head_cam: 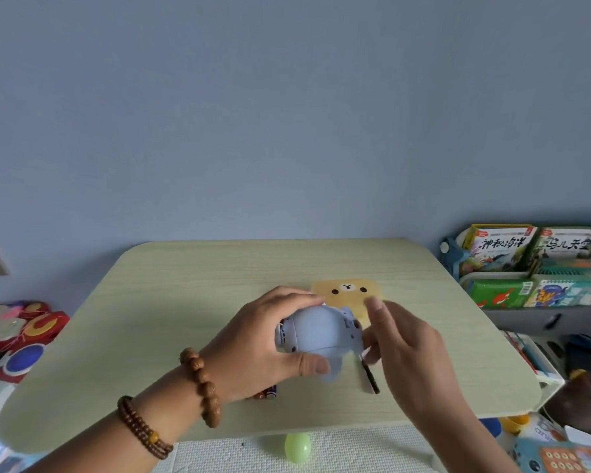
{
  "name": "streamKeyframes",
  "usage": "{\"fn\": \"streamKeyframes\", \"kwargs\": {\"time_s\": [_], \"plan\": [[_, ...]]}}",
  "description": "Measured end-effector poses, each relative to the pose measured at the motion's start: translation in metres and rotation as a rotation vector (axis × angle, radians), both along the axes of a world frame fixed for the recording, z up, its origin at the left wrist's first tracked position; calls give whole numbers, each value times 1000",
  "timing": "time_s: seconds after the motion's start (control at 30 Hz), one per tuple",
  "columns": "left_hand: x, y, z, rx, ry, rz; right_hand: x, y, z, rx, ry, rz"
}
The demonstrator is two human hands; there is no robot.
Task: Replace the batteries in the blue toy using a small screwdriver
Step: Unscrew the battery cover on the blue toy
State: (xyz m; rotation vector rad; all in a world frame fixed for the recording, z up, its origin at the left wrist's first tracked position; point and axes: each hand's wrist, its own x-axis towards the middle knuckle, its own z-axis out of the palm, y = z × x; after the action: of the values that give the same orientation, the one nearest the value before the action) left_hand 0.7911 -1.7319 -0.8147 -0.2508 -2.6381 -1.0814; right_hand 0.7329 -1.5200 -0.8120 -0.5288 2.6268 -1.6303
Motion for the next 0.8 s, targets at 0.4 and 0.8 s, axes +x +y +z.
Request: {"fn": "streamKeyframes", "kwargs": {"time_s": [0.4, 0.8], "plan": [[-4, -8, -27, -5, -113, -6, 6, 22, -63, 554, 407, -203], [-7, -9, -37, 40, -131, -20, -2, 42, 3, -75, 116, -110]]}}
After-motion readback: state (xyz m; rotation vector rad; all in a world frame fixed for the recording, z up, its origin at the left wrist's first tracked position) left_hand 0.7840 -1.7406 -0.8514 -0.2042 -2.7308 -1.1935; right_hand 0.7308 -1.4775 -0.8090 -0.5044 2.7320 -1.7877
